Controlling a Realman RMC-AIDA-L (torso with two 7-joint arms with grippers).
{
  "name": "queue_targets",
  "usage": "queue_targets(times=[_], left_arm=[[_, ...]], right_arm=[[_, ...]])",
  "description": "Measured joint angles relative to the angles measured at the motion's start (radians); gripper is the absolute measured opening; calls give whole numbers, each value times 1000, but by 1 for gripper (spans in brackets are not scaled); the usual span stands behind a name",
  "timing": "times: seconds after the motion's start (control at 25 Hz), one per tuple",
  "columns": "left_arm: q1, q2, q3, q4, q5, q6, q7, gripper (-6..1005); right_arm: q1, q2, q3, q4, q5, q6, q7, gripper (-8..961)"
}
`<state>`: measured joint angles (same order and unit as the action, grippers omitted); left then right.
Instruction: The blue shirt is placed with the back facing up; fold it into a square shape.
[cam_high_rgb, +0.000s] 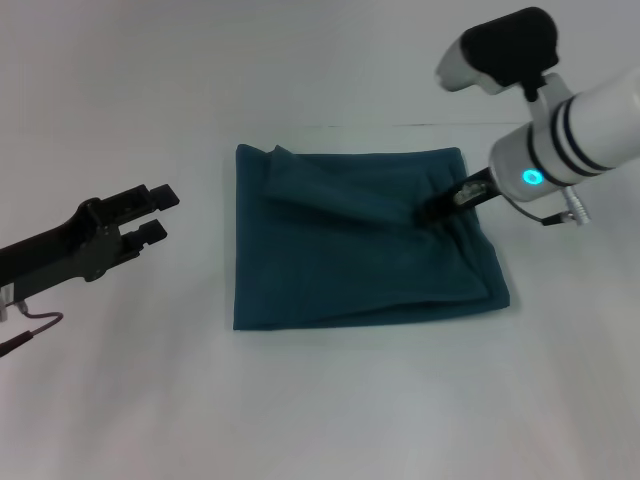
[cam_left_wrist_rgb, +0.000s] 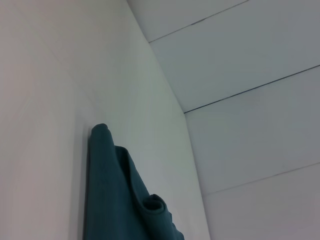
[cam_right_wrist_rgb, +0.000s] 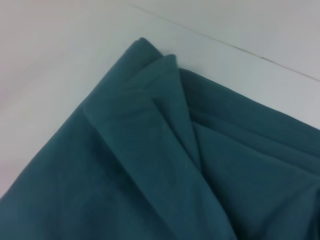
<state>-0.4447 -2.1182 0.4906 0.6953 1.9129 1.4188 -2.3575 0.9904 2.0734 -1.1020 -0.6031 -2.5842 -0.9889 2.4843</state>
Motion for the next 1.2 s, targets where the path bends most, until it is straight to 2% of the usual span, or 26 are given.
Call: queue_targets(times=[0.24,0.44,0.6,0.76,1.0,1.16,1.2], left_arm=[[0,0,0,0,-3,-1,1,662],[-11,1,-1,0,-5,-3,2,662],[-20,1,0,-2,-5,-9,4,662],[-26,2,0,-22,-5,-12,11,662],[-22,2,-2,-26,-5,-14,13,662],[-20,0,-5,-27,-5,-14,14,662],[-19,0,-6,-27,-5,-14,14,662]], right_arm=[[-146,4,1,-241,2,-127,97,12],[-198,5,22,-299,6,-163,149,13],[-205,4,69,-279,5,-148,146,14],[-202,5,68,-250,0,-123,142,14],[-166,-6,73,-157,0,-56,142,15],[-157,-8,75,-149,-1,-27,154,16],[-156,-8,74,-149,-1,-11,164,60]])
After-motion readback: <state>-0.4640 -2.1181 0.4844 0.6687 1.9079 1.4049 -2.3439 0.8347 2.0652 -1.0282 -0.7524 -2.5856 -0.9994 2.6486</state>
